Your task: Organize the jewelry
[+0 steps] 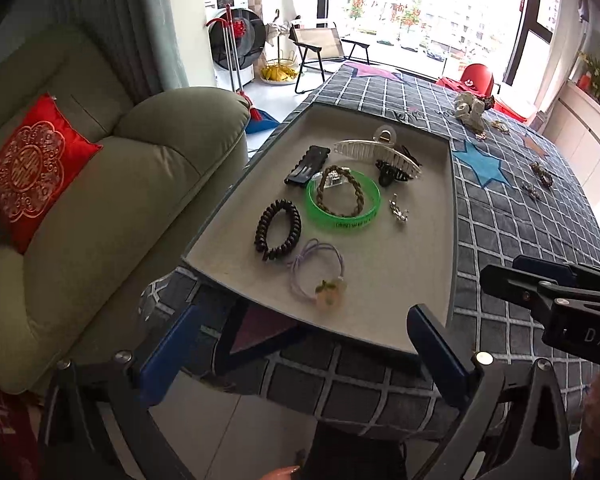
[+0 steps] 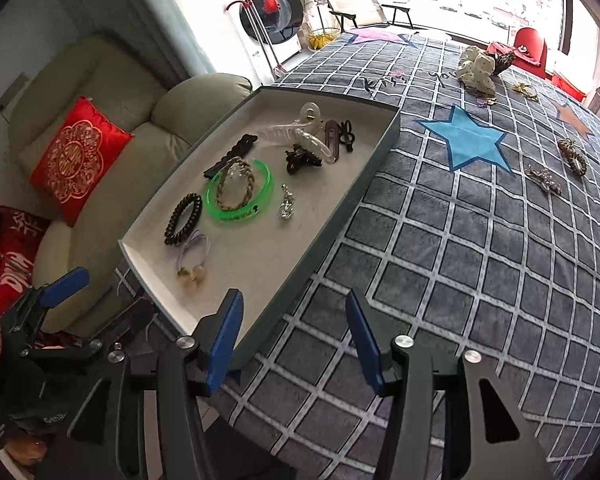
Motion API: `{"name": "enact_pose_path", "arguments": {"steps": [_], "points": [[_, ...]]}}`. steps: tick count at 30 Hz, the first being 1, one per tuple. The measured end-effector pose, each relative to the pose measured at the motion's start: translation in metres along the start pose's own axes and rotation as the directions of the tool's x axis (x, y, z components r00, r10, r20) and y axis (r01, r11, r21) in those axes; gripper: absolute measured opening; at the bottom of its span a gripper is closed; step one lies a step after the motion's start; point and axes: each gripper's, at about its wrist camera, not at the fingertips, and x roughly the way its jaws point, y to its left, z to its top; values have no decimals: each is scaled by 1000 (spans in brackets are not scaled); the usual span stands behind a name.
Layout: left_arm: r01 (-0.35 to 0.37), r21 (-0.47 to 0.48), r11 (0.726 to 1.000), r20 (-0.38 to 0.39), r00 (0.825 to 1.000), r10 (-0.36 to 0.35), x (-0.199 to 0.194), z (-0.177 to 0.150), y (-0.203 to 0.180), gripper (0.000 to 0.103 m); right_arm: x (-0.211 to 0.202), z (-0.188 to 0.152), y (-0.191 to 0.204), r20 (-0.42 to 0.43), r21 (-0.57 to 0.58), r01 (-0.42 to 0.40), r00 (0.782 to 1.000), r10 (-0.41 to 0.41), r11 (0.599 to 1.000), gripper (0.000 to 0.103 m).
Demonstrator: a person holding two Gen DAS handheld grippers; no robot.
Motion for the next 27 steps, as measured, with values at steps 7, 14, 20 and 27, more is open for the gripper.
{"name": "enact_pose_path", "arguments": {"steps": [7, 14, 20, 27], "points": [[-52, -9, 999, 42, 998, 52, -15, -10, 3, 103, -12, -13, 13, 32, -20, 29, 999, -28, 999, 73], [-103, -41, 994, 94, 990, 106, -36, -17, 14, 103, -34, -18, 27, 114, -39, 90, 990, -85, 995, 100], [-119, -54, 991, 117, 985, 125, -52, -22, 14, 103, -52, -23, 37, 175, -57, 109, 980, -98, 992, 103], [-92, -57, 994, 119, 988, 98, -67, -23, 8, 103, -71, -30, 44, 218, -54, 140, 968, -126, 989, 103]]}}
